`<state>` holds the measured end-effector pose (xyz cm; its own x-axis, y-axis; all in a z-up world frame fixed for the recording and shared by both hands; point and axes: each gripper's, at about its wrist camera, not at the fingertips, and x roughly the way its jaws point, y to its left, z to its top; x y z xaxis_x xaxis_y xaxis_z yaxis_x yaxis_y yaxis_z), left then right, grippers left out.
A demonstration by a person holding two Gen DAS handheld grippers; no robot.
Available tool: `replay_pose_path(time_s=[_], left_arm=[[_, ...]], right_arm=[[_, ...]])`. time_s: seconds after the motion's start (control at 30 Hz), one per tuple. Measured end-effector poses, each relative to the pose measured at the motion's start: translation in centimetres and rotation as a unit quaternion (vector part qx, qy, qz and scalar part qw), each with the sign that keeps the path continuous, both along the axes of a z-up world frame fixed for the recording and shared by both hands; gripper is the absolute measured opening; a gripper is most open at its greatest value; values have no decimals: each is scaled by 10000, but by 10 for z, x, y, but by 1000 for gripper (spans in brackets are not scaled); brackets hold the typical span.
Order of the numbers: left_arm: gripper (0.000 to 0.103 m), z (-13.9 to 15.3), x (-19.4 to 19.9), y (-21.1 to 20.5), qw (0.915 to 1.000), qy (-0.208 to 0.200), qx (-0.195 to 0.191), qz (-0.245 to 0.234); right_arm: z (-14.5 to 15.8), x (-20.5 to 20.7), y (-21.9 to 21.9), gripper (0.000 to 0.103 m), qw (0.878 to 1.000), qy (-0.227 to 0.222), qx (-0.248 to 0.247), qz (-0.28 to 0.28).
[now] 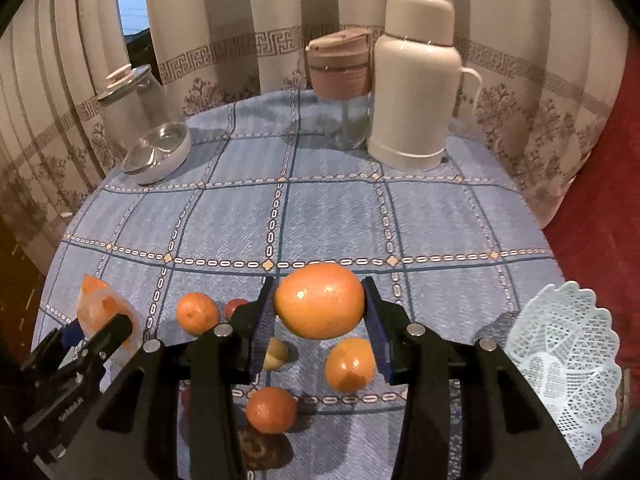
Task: Organize fruits
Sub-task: 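Carry the large orange with the right tool into the lattice basket and release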
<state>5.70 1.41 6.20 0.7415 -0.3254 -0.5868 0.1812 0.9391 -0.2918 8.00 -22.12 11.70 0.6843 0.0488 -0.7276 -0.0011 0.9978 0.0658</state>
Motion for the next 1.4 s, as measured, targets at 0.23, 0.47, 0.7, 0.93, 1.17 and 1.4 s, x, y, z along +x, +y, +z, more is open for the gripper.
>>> replay_pose_path(time_s=[0.23, 0.47, 0.7, 0.93, 1.17, 1.4], left_arm=[[70, 9, -10, -5, 9999, -128, -40, -64], [70, 14, -22, -17, 9998, -141, -103, -139], [70, 20, -33, -41, 9992, -167, -45, -354], [70, 27, -40, -64, 9984, -224, 61, -517], [70, 36, -45, -89, 9966, -295, 152, -750], [70, 35, -50, -122, 9940, -266, 280, -1022]], right_arm=[[14, -25, -14, 44, 9996, -246, -95, -115], [18, -51, -46, 44, 9984, -418, -89, -366], [7, -70, -81, 44, 9972, -358, 31, -659], [2, -91, -119, 44, 9945, -411, 160, -952], [-12, -111, -160, 44, 9906, -331, 270, -1300], [-29, -123, -188, 44, 9882, -181, 356, -1477]])
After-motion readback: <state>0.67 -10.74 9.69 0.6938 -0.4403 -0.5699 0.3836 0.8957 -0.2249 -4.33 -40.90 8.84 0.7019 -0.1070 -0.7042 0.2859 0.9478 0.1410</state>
